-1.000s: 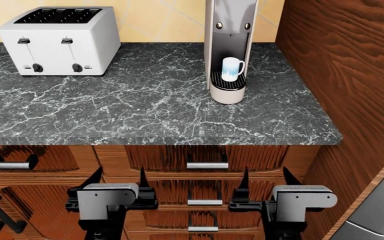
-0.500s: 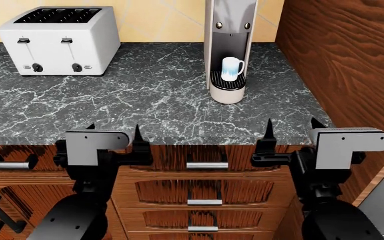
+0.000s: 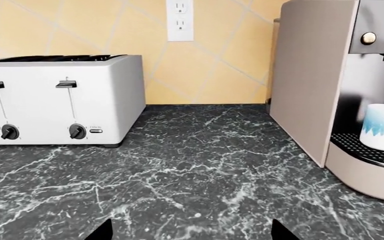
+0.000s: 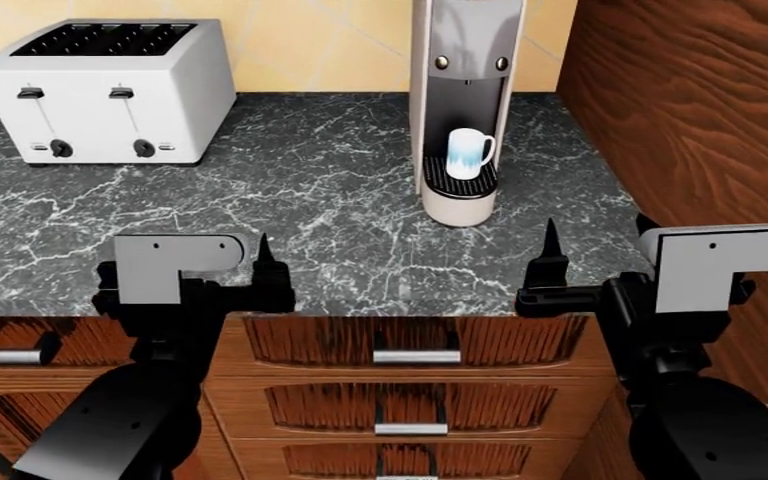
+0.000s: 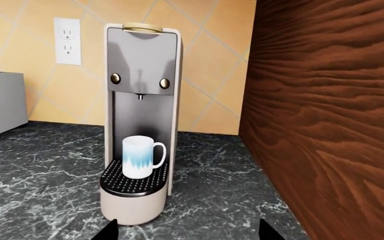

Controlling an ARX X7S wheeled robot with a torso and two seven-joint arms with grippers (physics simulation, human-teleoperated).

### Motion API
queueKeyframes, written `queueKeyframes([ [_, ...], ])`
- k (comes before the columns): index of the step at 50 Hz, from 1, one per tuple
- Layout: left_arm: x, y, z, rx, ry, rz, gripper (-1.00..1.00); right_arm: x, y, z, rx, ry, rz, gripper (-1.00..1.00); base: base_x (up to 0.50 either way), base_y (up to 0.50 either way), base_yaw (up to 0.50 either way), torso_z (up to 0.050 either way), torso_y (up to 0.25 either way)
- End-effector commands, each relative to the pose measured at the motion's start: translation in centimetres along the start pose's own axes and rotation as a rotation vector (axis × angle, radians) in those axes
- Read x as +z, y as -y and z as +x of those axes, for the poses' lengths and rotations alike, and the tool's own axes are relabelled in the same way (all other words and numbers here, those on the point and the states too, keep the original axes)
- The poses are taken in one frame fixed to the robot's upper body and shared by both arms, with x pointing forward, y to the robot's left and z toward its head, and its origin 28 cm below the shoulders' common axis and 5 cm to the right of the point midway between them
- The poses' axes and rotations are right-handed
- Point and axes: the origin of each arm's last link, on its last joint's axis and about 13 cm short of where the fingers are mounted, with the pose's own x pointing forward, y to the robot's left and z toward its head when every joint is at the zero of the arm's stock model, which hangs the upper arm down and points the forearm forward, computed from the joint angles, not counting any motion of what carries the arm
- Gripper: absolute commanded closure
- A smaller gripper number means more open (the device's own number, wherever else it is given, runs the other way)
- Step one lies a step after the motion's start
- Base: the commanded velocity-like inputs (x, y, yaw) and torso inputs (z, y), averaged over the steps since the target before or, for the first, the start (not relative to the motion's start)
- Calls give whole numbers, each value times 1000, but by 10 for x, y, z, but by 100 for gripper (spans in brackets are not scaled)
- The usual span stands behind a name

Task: Press the button on the coffee machine to serve coffee.

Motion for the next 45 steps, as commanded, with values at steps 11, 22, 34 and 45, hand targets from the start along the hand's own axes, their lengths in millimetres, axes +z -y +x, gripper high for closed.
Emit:
queueKeyframes([
  [11,-4,-2,-2,8,-13,-6,-100,-3,3,1,3,-5,-2,-100,465,-22,0,0,0],
  [22,-5,-2,-2,6,-13,-5,-100,-3,2,0,6,-4,3,-100,459,-165,0,0,0],
  [34,-5,-4,-1,12,-11,-6,-100,-3,2,1,10,-9,-2,-100,394,-99,0,0,1],
  [45,-6,-5,-2,15,-14,-4,-100,4,2,-3,26,-1,-7,-100,121,-3,0,0,0],
])
